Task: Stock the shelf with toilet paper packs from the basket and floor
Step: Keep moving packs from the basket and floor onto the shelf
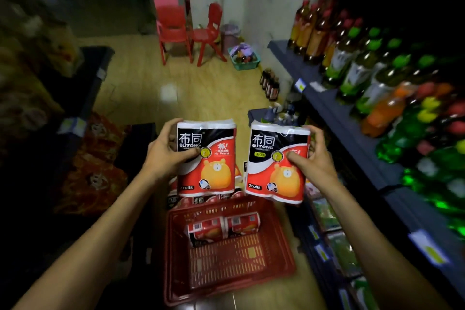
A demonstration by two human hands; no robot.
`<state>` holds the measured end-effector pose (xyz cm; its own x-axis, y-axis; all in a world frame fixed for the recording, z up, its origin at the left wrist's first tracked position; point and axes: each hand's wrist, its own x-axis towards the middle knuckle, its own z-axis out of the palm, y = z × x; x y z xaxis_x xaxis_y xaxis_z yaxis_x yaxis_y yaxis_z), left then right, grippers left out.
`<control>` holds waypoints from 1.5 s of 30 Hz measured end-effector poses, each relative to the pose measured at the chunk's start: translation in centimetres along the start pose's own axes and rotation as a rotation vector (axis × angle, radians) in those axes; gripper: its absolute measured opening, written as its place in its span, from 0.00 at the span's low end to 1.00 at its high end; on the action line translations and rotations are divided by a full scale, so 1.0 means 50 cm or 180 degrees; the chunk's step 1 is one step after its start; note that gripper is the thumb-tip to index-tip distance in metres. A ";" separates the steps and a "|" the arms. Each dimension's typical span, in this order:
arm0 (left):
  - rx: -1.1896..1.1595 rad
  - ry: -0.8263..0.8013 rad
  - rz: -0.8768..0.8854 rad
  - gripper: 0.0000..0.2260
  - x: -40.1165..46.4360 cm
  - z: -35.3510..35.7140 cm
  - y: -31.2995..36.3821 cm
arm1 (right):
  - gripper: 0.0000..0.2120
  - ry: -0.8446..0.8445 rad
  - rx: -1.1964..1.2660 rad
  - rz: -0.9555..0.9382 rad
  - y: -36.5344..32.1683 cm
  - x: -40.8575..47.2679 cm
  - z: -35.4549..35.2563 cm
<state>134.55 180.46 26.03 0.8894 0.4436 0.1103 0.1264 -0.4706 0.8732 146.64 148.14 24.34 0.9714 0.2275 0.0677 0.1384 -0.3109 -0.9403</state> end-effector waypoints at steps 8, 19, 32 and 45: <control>-0.0128 -0.0051 0.0388 0.32 0.083 -0.186 0.394 | 0.33 0.0460 -0.0065 -0.0093 -0.445 -0.025 -0.188; -0.0772 -0.0828 0.1634 0.32 0.119 -0.201 0.910 | 0.31 0.1773 -0.0663 -0.0209 -0.863 -0.229 -0.523; -0.1198 -0.1894 0.2698 0.31 -0.136 0.054 1.365 | 0.33 0.3336 -0.0912 -0.0274 -0.977 -0.641 -0.899; -0.1487 -0.2518 0.3106 0.32 -0.462 0.277 1.568 | 0.32 0.4187 -0.1037 -0.0044 -0.959 -1.013 -1.099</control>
<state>130.00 122.77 85.40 0.5628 -0.5543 0.6132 -0.7210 0.0335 0.6921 101.42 100.80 84.34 0.4076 -0.7541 0.5149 0.0103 -0.5601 -0.8284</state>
